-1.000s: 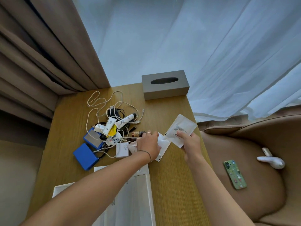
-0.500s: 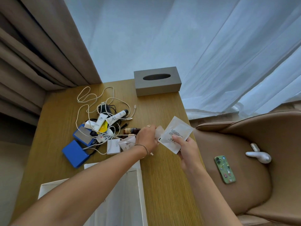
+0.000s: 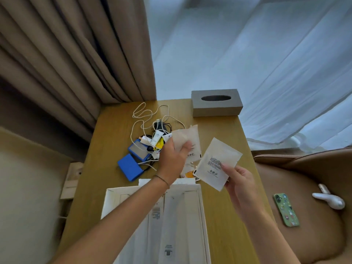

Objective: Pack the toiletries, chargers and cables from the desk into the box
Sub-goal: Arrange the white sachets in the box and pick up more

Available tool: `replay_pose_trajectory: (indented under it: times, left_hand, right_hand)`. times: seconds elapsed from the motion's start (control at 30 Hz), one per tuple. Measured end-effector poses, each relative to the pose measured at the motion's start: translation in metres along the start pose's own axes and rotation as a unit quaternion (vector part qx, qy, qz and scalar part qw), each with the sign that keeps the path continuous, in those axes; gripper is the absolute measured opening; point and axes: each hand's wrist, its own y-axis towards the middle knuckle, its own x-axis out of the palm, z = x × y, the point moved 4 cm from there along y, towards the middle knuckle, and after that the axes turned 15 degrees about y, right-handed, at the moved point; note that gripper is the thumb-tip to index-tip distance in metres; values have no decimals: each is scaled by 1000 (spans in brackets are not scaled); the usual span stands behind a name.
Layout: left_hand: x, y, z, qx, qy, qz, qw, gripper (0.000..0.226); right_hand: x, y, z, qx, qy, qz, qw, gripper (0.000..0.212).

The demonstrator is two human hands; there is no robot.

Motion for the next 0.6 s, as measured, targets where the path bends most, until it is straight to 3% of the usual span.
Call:
replay_pose_trajectory:
  times: [0.2,0.4,0.6]
  left_hand:
    - [-76,-41,-32,-67,-37,55,996,19]
    - [-130,-82,-69,-83,-50,63,993,5]
    - [-156,-111,-98,-101,-6,42,994,6]
  right_hand:
    - [43,-28,27,-8,-82,-35,996,21]
    - [59,-48,74,51,-200,-16,978,26]
    - [57,-63,136,127,-388,-19,913,19]
